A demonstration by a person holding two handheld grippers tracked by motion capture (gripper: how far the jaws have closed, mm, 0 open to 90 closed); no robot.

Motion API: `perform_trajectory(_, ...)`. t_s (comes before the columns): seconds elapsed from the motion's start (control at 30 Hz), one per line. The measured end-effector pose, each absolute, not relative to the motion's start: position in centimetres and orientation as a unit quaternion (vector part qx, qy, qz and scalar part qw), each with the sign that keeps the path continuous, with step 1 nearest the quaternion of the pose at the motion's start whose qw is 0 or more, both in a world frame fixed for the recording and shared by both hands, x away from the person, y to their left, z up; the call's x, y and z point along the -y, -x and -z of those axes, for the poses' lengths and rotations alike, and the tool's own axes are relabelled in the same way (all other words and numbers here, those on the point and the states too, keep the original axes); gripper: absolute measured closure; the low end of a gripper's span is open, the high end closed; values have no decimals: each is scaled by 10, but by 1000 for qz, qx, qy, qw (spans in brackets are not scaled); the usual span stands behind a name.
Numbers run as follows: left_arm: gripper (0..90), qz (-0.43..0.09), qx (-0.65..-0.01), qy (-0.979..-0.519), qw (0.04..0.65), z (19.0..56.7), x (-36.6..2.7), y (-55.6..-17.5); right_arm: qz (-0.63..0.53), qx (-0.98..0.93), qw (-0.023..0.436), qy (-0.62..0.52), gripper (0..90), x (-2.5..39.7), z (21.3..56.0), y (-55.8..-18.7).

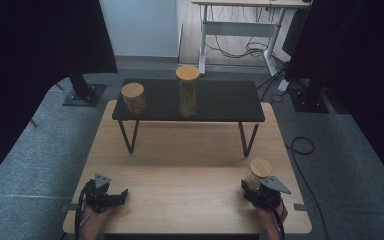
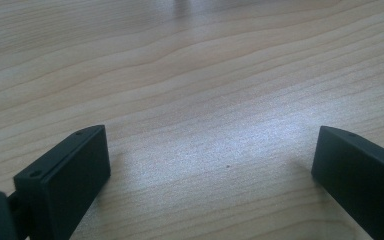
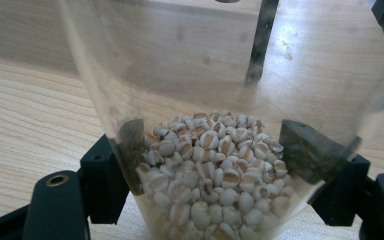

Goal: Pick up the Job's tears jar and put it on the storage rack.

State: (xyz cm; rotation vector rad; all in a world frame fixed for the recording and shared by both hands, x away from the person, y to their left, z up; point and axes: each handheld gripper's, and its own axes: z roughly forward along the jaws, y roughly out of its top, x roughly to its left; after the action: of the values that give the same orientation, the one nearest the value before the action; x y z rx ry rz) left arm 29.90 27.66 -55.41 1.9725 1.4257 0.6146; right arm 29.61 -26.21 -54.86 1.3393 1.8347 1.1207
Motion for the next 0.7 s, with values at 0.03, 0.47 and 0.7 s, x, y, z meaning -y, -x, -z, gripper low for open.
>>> perform_trajectory(0.03, 18, -233, -540, -747, 310, 554, -277, -299, -421, -691, 300, -505, 245, 262, 549, -296)
perform_trajectory(0.47, 18, -233, -540, -747, 310, 554, -277, -299, -417, -690, 310, -504, 246, 258, 544, -293)
perform_trajectory(0.7, 18, -233, -540, -747, 310, 554, -277, -299, -422, -688, 307, -505, 246, 258, 540, -291)
